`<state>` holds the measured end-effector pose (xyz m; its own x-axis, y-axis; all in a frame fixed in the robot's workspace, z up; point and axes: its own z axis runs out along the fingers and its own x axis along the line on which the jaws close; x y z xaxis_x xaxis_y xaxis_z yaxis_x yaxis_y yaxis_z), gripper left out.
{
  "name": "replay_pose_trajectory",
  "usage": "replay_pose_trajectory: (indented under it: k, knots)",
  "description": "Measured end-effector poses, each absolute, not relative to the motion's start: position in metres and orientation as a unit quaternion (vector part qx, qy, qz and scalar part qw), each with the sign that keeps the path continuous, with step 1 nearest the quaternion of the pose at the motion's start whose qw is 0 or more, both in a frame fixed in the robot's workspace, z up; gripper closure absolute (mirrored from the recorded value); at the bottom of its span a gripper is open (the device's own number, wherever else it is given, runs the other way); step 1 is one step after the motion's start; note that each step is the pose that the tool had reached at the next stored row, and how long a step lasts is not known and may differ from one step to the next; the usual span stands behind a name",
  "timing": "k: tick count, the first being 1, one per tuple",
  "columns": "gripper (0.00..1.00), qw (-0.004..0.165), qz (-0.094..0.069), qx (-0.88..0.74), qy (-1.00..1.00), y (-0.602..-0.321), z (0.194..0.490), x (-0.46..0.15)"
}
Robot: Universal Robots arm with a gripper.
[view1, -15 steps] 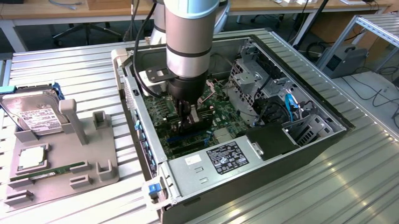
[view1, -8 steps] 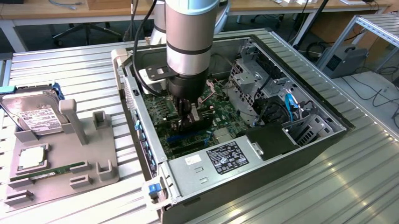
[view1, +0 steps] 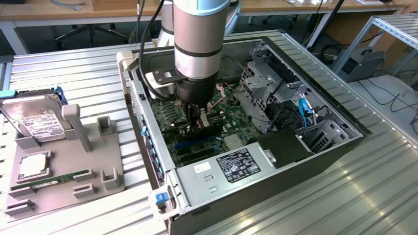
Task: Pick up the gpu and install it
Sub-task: 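Insert the gpu into the slot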
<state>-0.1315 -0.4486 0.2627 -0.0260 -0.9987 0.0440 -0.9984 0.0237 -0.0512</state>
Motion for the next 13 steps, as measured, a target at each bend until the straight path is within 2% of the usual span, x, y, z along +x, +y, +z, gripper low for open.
replay_pose_trajectory:
  k: [13]
  knots:
    - [0.73,0.002,-0.034,-0.706,0.707,-0.4483,0.2612,-0.1313]
